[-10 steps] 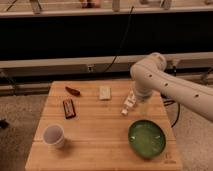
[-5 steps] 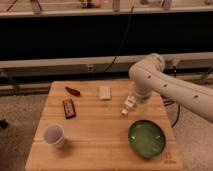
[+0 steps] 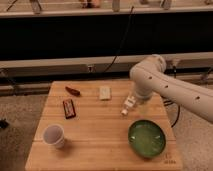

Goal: Move the arm in a circular motion

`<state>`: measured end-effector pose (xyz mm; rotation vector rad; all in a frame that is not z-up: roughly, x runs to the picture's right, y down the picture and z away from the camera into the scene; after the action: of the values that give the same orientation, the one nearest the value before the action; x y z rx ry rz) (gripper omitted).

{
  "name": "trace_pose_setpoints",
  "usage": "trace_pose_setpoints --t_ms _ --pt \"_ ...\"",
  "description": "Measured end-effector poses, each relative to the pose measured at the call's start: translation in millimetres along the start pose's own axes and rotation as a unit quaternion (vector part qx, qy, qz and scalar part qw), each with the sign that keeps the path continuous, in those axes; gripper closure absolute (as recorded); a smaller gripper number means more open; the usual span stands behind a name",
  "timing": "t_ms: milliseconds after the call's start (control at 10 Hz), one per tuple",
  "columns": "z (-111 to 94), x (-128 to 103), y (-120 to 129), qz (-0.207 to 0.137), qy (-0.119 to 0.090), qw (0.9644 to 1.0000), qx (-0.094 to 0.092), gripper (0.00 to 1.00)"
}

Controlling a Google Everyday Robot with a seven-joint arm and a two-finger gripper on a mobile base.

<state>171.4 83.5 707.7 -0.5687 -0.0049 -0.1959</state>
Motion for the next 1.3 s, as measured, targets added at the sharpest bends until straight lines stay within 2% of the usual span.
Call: trace_pose_setpoints --t_ms 200,400,1300 --pt "-1 -1 4 0.000 -0.002 1.0000 0.000 0.20" --pt "-2 -12 2 -0.006 -0.004 1.0000 0.000 0.20" --pt "-4 -19 10 -0.013 -0.007 0.9999 -0.002 0.20"
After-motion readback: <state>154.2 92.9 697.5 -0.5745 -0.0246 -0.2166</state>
